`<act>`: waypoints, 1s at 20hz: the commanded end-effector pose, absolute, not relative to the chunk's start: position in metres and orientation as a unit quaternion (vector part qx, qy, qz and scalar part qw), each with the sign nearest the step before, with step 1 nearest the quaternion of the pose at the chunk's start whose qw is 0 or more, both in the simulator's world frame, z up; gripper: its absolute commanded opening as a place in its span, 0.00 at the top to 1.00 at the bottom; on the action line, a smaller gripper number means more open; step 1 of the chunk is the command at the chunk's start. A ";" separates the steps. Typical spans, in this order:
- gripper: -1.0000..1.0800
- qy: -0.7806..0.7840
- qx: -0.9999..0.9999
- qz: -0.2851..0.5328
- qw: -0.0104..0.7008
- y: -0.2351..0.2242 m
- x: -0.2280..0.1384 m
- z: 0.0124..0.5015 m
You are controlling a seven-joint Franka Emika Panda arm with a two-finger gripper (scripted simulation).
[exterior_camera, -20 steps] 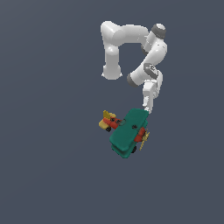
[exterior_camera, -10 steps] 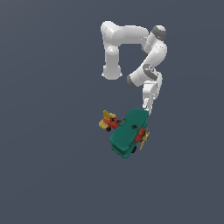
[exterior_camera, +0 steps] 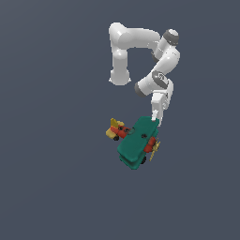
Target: Pick up the object and move it to a goal position.
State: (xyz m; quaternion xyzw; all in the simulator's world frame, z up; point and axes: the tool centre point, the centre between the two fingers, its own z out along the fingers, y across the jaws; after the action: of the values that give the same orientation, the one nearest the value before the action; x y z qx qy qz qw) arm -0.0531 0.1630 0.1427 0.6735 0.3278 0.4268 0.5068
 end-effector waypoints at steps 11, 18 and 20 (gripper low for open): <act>1.00 0.330 0.671 0.426 0.510 0.162 -0.052 0.144; 1.00 0.329 0.670 0.426 0.510 0.163 -0.037 0.168; 1.00 0.329 0.670 0.426 0.511 0.164 -0.030 0.179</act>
State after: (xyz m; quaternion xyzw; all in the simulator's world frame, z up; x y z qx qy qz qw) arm -0.0354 0.1635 0.1688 0.6710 0.3305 0.4251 0.5097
